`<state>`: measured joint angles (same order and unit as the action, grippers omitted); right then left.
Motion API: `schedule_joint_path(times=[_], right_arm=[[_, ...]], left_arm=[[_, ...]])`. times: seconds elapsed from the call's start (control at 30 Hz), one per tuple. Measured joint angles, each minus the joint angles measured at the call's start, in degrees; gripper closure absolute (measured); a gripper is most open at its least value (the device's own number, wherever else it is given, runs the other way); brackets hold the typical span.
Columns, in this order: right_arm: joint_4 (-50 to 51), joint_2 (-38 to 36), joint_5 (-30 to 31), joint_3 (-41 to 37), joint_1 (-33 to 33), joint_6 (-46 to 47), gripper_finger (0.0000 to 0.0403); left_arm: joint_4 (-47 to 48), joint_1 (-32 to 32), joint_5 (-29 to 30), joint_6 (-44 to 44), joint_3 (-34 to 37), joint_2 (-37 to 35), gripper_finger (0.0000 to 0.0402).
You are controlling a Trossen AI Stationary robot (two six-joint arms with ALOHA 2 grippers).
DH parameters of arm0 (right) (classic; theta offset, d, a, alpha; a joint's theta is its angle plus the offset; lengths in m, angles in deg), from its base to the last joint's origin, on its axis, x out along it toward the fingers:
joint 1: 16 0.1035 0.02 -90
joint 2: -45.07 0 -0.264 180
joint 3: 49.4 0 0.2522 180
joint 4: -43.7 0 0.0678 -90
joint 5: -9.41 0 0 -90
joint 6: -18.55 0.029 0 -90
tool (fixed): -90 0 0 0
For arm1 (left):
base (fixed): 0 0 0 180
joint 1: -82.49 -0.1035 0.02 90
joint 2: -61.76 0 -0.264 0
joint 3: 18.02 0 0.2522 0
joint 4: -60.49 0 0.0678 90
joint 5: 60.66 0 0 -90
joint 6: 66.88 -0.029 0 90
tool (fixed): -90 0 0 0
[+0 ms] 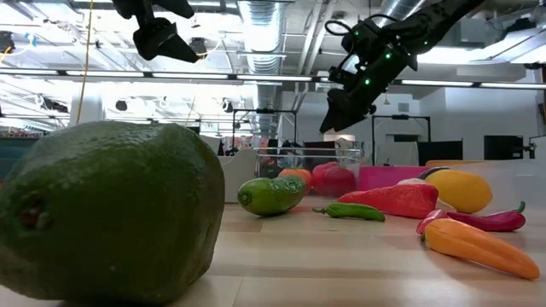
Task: Sort produce into baskets
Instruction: Put the green chili pepper into the top left transparent bin
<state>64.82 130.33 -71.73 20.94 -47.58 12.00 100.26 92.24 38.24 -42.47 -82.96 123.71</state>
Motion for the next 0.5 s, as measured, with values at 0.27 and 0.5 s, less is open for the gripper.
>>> schedule_joint_path(times=[0.27, 0.5], right_arm=[[-0.1, -5.5, 0.0, 0.0, 0.1, 0.0, 0.0008], [-0.1, -10.3, 0.2, 0.0, 1.1, 0.0, 0.0008]], left_arm=[[1.7, 6.1, 3.0, 9.6, 0.0, 0.0, 0.0035], [10.0, 11.9, 1.8, 31.4, 0.0, 2.2, 0.0035]])
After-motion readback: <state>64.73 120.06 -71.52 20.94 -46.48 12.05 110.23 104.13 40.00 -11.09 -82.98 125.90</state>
